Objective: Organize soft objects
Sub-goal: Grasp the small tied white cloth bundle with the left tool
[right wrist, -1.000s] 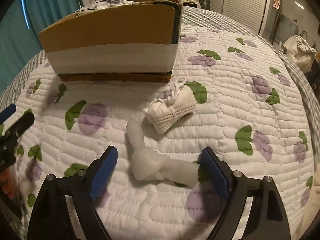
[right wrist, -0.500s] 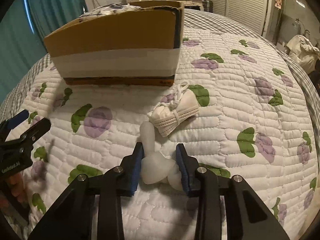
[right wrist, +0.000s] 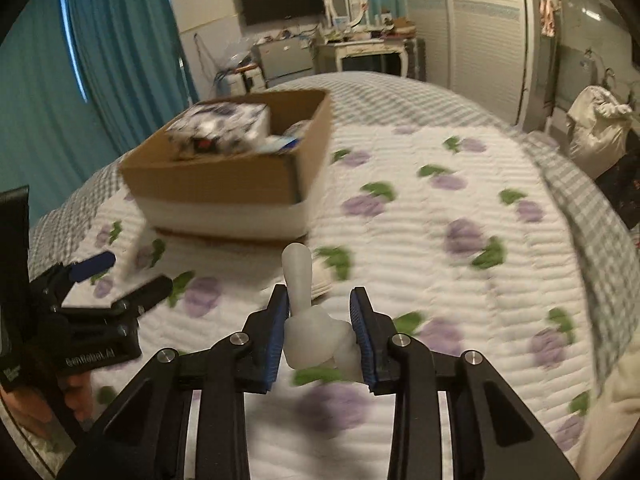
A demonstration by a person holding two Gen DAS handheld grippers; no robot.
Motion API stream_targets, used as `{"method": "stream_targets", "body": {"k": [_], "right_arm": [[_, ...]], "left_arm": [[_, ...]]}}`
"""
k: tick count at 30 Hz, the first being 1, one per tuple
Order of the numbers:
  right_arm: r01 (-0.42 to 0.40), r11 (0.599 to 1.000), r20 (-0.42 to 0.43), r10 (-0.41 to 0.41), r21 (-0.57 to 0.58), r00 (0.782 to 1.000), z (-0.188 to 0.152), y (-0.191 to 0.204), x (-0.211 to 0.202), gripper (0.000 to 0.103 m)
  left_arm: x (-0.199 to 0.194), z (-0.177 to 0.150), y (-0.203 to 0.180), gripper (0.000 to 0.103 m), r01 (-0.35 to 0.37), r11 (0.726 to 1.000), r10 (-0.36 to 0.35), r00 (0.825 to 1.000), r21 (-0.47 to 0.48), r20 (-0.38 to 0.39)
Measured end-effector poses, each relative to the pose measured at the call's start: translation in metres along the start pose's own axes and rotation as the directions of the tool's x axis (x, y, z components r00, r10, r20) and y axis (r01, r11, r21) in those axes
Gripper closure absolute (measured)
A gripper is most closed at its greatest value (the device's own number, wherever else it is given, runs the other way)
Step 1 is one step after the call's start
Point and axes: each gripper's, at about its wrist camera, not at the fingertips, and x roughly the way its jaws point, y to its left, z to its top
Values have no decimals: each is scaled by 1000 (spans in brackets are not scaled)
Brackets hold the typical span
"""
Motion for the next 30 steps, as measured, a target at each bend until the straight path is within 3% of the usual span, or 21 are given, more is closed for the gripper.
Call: {"method": "stream_targets", "body": {"k": [7, 9, 11, 15, 22, 30], "right_arm": [[39, 998, -4, -39, 40, 999, 4, -47, 17, 72], [45, 998, -4, -45, 43, 999, 2, -54, 23, 72], [36, 998, -5, -36, 57, 999, 1, -59, 25, 72], [17, 998, -6, -17, 62, 1000, 0, -62, 26, 72], [1, 999, 33, -3, 50, 999, 0, -50, -1, 72], [-12, 1000, 123, 10, 11, 992, 15, -17, -63, 71]], "left_arm": [[43, 7, -65, 2, 88, 994, -83, 994, 62, -71], [54, 9, -75, 14, 101, 992, -93, 991, 77, -96], [66, 10, -82, 40, 123, 988, -110, 985, 90, -133], [71, 8, -86, 66, 160, 981, -142, 978, 106, -155], [37, 7, -78, 69, 161, 982, -148, 981, 102, -123], [-41, 22, -60, 69, 146, 984, -146, 989, 98, 0]]}}
